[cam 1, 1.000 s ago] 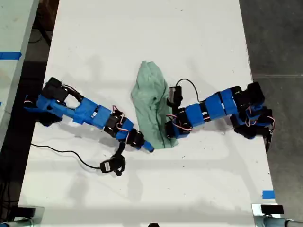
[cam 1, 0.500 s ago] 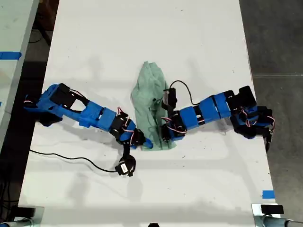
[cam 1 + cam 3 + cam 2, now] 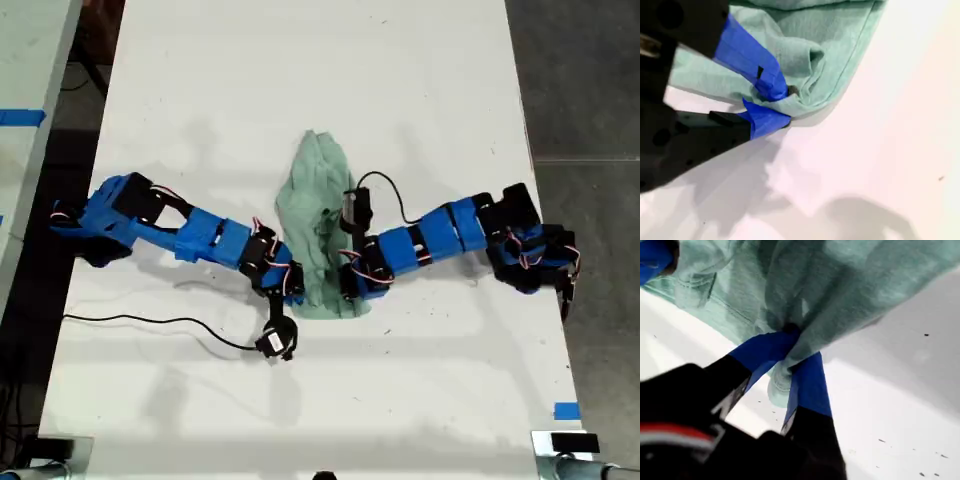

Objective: Fold t shirt

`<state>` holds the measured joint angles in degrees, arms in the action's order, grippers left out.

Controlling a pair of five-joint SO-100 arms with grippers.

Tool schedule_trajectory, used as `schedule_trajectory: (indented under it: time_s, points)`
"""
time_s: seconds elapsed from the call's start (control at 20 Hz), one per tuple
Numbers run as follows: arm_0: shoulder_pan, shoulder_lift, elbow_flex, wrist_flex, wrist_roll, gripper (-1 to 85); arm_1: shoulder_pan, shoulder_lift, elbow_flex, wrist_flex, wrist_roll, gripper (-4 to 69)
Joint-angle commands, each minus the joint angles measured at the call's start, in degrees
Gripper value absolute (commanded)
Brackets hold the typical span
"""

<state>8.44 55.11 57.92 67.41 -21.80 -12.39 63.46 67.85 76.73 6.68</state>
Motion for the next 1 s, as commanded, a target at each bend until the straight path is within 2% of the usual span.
schedule_trajectory:
  time_s: [0.0, 0.4, 0.45, 0.5, 0.55, 0.65, 0.75, 0.95]
  points:
    - [-1.41, 0.44, -1.93, -1.05, 1.93, -0.1, -2.46, 0.26, -1.14, 0.26, 0.44, 1.0]
    - [-0.88, 1.58, -2.46, -1.85, 5.36, -0.1, -3.34, -0.09, -4.75, 0.26, 1.23, 1.0]
    - [-0.88, 1.32, -2.46, -1.49, 5.19, 3.7, -3.43, -0.09, -4.83, 0.26, 1.76, 1.0]
    - [-0.62, 0.97, -2.46, -1.49, 5.45, 16.4, -3.43, -0.09, -4.83, 0.26, 2.11, 1.0]
    - [-0.44, 0.62, -2.37, -1.49, 5.54, 22.5, -3.43, -0.26, -4.83, 0.26, 2.29, 1.0]
    - [0.00, 0.18, -2.37, -1.76, 5.71, 22.8, -3.34, -0.62, -4.83, 0.26, 2.46, 1.0]
    - [0.88, 0.79, -2.37, -1.41, 3.52, 22.5, -3.34, -1.05, -4.83, 0.18, 2.72, 1.0]
    - [3.87, 7.29, -2.11, 4.39, -7.65, 21.2, -3.34, -1.58, -4.83, -0.18, 2.81, 1.0]
